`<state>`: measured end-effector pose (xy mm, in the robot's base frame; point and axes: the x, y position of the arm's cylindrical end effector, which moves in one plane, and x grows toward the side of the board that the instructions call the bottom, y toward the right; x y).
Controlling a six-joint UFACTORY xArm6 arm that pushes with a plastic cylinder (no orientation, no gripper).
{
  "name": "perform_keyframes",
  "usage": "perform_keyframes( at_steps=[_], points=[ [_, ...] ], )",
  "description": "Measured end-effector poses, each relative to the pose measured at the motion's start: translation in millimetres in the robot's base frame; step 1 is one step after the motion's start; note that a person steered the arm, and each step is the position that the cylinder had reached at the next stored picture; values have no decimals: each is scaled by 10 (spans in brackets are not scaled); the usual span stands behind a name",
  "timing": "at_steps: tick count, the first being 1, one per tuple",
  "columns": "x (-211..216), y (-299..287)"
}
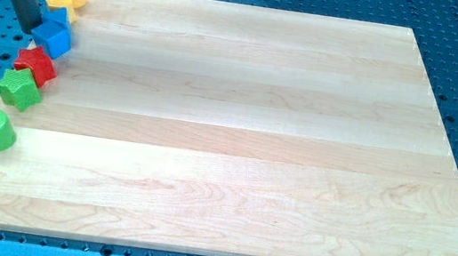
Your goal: Separate the heart from the vertical line of blocks
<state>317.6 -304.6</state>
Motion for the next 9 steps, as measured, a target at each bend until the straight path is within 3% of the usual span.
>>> perform_keyframes(
  at_steps=[5, 9],
  points=[
    [-899, -4],
    [-1268, 5]
  ],
)
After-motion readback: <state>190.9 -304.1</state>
